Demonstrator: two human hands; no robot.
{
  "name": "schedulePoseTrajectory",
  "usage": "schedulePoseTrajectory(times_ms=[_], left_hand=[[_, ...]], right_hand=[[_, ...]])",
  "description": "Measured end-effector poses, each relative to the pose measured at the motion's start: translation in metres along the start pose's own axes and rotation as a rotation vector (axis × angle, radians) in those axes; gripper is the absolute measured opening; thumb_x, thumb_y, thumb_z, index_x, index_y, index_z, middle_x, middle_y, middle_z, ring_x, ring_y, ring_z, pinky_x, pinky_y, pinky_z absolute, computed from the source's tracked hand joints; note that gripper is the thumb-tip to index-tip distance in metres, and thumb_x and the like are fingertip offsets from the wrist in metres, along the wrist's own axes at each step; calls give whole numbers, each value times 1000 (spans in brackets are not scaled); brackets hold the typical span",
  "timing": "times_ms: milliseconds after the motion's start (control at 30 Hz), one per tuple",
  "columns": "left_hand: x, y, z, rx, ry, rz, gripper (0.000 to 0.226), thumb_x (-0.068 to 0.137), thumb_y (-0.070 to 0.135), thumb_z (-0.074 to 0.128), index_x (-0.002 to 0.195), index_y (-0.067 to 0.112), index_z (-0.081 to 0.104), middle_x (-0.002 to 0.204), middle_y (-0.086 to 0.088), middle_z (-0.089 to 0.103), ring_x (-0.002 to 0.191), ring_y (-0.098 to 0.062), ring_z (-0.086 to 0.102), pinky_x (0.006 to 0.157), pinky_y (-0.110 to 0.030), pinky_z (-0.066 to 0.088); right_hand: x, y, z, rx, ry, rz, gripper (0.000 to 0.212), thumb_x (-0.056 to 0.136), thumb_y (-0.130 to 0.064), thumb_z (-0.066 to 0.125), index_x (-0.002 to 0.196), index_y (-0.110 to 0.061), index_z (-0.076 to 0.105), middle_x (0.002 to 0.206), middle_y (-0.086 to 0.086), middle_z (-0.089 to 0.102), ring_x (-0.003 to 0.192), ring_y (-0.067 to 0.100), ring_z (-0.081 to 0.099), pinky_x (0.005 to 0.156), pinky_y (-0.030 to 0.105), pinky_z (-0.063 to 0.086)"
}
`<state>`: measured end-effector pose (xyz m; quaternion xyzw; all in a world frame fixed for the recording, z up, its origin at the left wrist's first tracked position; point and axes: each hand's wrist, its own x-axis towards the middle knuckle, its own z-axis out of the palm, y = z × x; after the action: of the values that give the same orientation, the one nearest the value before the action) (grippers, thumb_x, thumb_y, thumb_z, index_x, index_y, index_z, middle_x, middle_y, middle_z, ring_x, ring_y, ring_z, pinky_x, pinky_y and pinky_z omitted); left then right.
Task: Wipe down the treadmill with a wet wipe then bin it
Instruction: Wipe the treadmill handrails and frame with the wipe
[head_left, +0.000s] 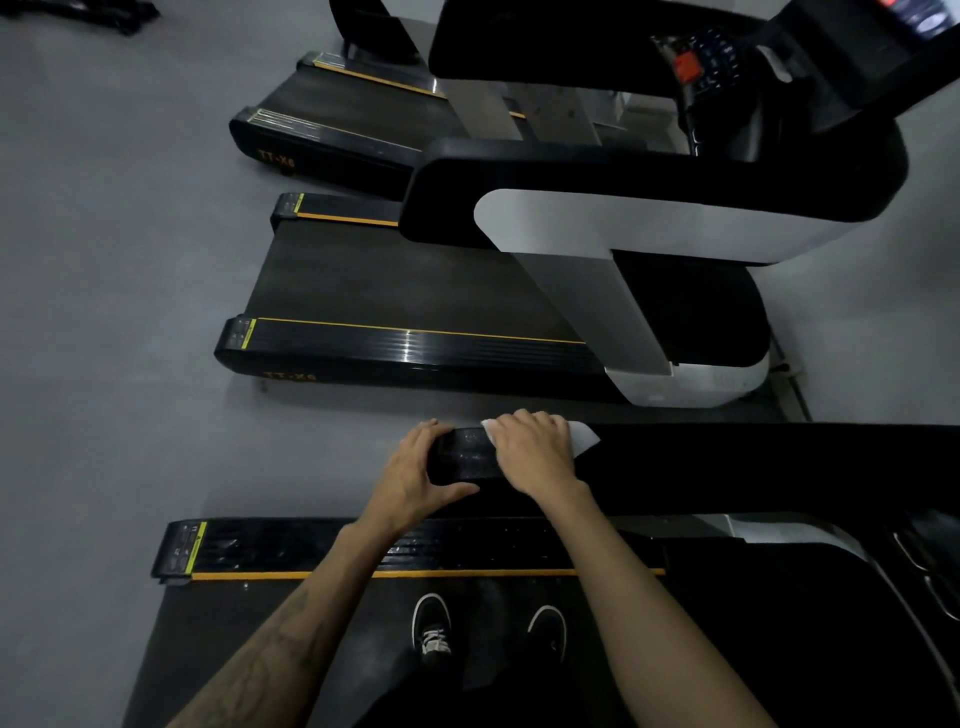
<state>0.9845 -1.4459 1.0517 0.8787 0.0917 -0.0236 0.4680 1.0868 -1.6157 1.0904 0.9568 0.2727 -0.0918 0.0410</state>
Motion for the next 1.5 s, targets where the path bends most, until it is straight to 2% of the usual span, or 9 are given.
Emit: schedulePoseTrajectory(times_ms=[100, 333, 600, 800, 933, 1133, 1267, 1400, 1500], left_hand=[[-1, 2, 0, -11, 5, 3, 82, 66, 64, 78, 133, 22, 54, 125, 8, 58, 116, -12, 55, 101, -43, 50], [-1, 1, -1, 21, 32, -68, 83, 68, 47, 92, 137, 27, 49, 126, 14, 53, 119, -14, 55, 102, -40, 50], [0, 5, -4, 53, -9, -110, 87, 64, 61, 85, 137, 29, 49, 130, 9, 61, 117, -14, 58, 100, -44, 53], [-2, 6, 0, 67, 26, -122, 87, 69, 33, 94, 141, 22, 47, 133, 1, 60, 120, -14, 55, 104, -35, 48], [-4, 10, 3, 59, 35, -101, 90, 69, 34, 94, 143, 21, 45, 134, 0, 60, 122, -19, 57, 104, -40, 50], [-6, 4, -5, 28, -13, -70, 88, 68, 58, 80, 143, 28, 45, 135, 6, 61, 121, -16, 60, 100, -47, 53], [-6, 4, -9, 44, -20, -59, 85, 70, 39, 91, 141, 23, 47, 130, 11, 56, 121, -18, 59, 104, -42, 50], [-10, 0, -6, 21, -31, -49, 93, 78, 31, 89, 153, 18, 36, 154, -2, 46, 136, -22, 49, 114, -43, 43], [-16, -9, -4, -4, -45, -34, 98, 81, 36, 85, 159, 21, 28, 165, -3, 33, 149, -20, 38, 119, -43, 39]], right_hand=[[-4, -16, 1, 76, 51, -90, 32, 108, -34, 36, 129, -31, 60, 121, -1, 65, 111, 29, 60, 97, 44, 38], [-24, 33, 8, 78, 105, -102, 50, 104, -37, 25, 147, -27, 50, 129, -4, 62, 119, 21, 55, 110, 42, 37], [-18, -18, 14, 70, 104, -166, 49, 103, -33, 49, 151, -27, 44, 141, 3, 56, 132, 29, 49, 116, 47, 29], [-51, 32, 30, 23, 205, -190, 53, 106, -38, 29, 155, -25, 43, 162, 5, 39, 150, 29, 34, 123, 48, 23], [-43, -6, 32, 87, 203, -2, 56, 103, -42, 27, 154, -26, 44, 160, 6, 42, 151, 34, 32, 122, 53, 18], [-39, -26, 37, 53, 163, -194, 54, 105, -41, 29, 157, -29, 36, 166, 5, 32, 153, 32, 27, 124, 52, 19], [-58, 9, 37, 101, 187, -70, 55, 105, -38, 28, 156, -25, 39, 167, 6, 30, 155, 31, 24, 125, 52, 14], [-44, -29, 32, 166, 220, 145, 57, 103, -38, 26, 154, -23, 45, 163, 9, 37, 153, 35, 26, 122, 56, 15], [-38, -49, 36, 111, 177, -63, 55, 104, -39, 28, 156, -27, 42, 166, 7, 32, 154, 33, 25, 122, 55, 16]])
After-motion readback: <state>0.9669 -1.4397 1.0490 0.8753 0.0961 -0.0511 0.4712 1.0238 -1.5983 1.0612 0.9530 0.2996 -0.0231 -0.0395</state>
